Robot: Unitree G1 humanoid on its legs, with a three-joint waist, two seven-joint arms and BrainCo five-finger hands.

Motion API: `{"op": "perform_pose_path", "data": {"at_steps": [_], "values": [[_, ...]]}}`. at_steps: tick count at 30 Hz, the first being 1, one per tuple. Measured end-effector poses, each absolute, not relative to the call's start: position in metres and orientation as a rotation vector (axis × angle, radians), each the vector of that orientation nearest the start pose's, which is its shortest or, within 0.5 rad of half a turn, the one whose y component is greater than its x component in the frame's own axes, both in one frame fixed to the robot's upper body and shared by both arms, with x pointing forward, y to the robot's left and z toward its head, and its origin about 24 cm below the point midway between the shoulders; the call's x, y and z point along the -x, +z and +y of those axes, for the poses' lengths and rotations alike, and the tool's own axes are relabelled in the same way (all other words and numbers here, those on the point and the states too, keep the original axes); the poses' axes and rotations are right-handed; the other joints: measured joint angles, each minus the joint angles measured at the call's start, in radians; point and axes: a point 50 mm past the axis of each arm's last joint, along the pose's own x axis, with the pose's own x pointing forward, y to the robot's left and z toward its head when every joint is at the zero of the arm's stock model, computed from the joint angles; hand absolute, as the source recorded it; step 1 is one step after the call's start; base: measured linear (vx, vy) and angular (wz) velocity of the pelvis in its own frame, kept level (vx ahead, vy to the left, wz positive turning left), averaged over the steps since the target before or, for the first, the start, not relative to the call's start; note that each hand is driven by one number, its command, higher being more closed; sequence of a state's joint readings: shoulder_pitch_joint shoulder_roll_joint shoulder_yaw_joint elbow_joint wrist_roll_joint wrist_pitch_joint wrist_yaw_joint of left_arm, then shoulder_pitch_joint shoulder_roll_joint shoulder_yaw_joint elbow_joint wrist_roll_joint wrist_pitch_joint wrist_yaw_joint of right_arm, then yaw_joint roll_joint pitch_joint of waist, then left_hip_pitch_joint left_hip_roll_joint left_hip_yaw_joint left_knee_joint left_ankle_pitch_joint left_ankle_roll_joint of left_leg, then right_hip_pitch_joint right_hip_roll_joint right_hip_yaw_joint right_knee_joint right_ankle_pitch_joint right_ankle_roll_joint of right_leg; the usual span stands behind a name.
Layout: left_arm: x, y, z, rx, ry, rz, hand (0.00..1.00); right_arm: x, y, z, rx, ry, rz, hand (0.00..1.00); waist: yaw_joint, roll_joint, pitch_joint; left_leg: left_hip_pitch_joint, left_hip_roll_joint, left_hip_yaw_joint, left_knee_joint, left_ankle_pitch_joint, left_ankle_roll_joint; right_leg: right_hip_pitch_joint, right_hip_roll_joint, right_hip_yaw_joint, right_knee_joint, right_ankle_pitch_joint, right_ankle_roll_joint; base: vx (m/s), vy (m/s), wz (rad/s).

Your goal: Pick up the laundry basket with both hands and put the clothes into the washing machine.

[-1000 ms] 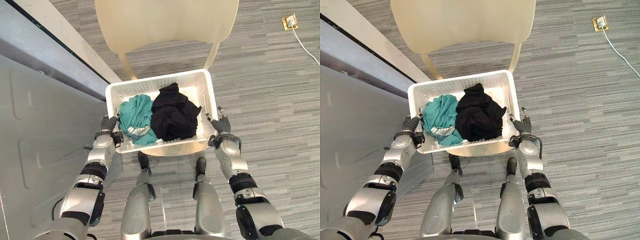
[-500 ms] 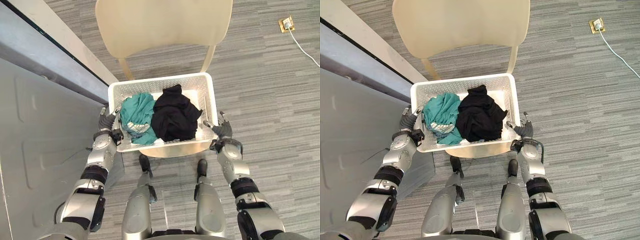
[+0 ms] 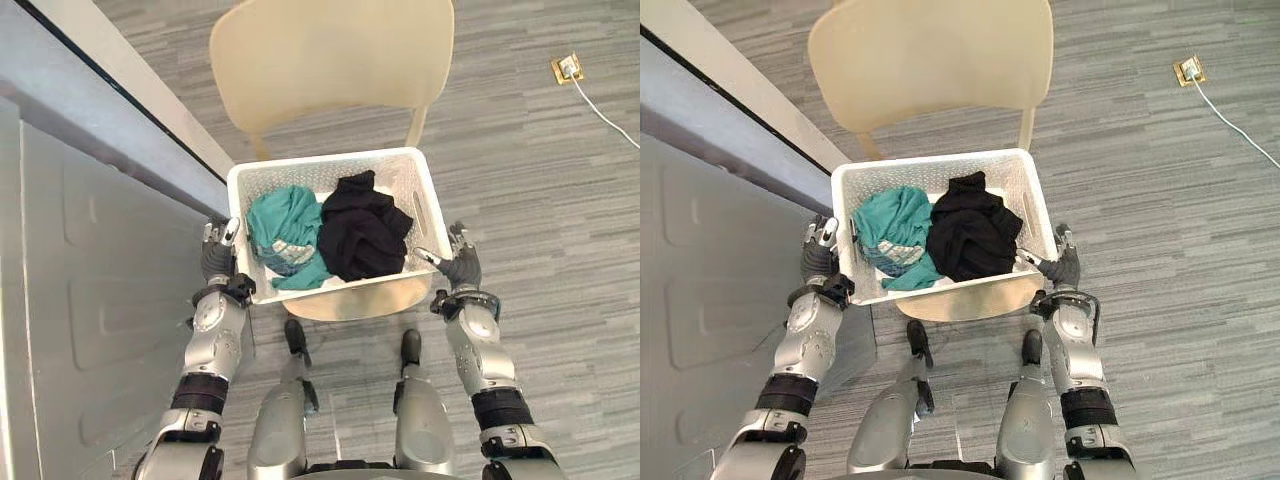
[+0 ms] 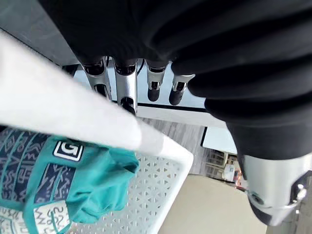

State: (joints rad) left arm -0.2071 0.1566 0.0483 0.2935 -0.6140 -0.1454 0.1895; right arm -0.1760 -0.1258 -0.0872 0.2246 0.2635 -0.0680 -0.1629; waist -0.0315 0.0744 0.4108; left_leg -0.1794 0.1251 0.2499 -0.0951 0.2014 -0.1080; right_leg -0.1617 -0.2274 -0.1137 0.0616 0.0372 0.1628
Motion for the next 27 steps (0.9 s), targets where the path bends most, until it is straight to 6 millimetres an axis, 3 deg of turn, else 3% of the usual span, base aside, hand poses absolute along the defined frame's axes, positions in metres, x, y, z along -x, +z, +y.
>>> {"op": "perform_pose_path", "data": {"at_steps": [5,12,21,25,27], "values": [[-0.281,0.031,0.195,0.470,0.266,-0.009,0.00,-0.273,0.039,-0.201,-0.151,-0.227,-0.007,0.00,0.001,0.006,-0.057,0.020,0.004,-0.002,-0.005,-0.001,0.000,0.035,0.005,-0.011,-0.025,0.007,0.000,-0.01,0.000,0.03],[-0.261,0.007,0.203,0.483,0.336,0.059,0.00,-0.257,0.033,-0.210,-0.168,-0.280,0.000,0.00,-0.004,0.005,-0.063,0.020,0.017,-0.005,-0.007,-0.005,-0.004,0.035,0.019,-0.010,-0.030,0.011,-0.003,-0.03,-0.007,-0.02],[-0.249,-0.004,0.219,0.500,0.427,0.086,0.00,-0.245,0.023,-0.221,-0.165,-0.346,0.032,0.00,-0.003,-0.006,-0.084,0.019,0.017,-0.005,-0.002,-0.002,0.000,0.037,0.019,-0.011,-0.033,0.011,-0.003,0.00,-0.001,0.00],[-0.217,-0.027,0.235,0.510,0.538,0.153,0.00,-0.213,0.001,-0.245,-0.161,-0.486,0.111,0.00,0.001,-0.011,-0.124,0.055,0.018,0.000,-0.002,-0.011,-0.004,0.086,0.022,-0.017,-0.057,0.011,-0.003,0.04,-0.019,0.01],[-0.189,-0.048,0.239,0.535,0.616,0.225,0.00,-0.185,-0.015,-0.259,-0.144,-0.567,0.189,0.00,0.003,-0.010,-0.167,0.060,0.020,0.006,-0.008,-0.020,0.001,0.094,0.023,-0.023,-0.062,0.008,-0.002,0.00,0.000,0.00]]}}
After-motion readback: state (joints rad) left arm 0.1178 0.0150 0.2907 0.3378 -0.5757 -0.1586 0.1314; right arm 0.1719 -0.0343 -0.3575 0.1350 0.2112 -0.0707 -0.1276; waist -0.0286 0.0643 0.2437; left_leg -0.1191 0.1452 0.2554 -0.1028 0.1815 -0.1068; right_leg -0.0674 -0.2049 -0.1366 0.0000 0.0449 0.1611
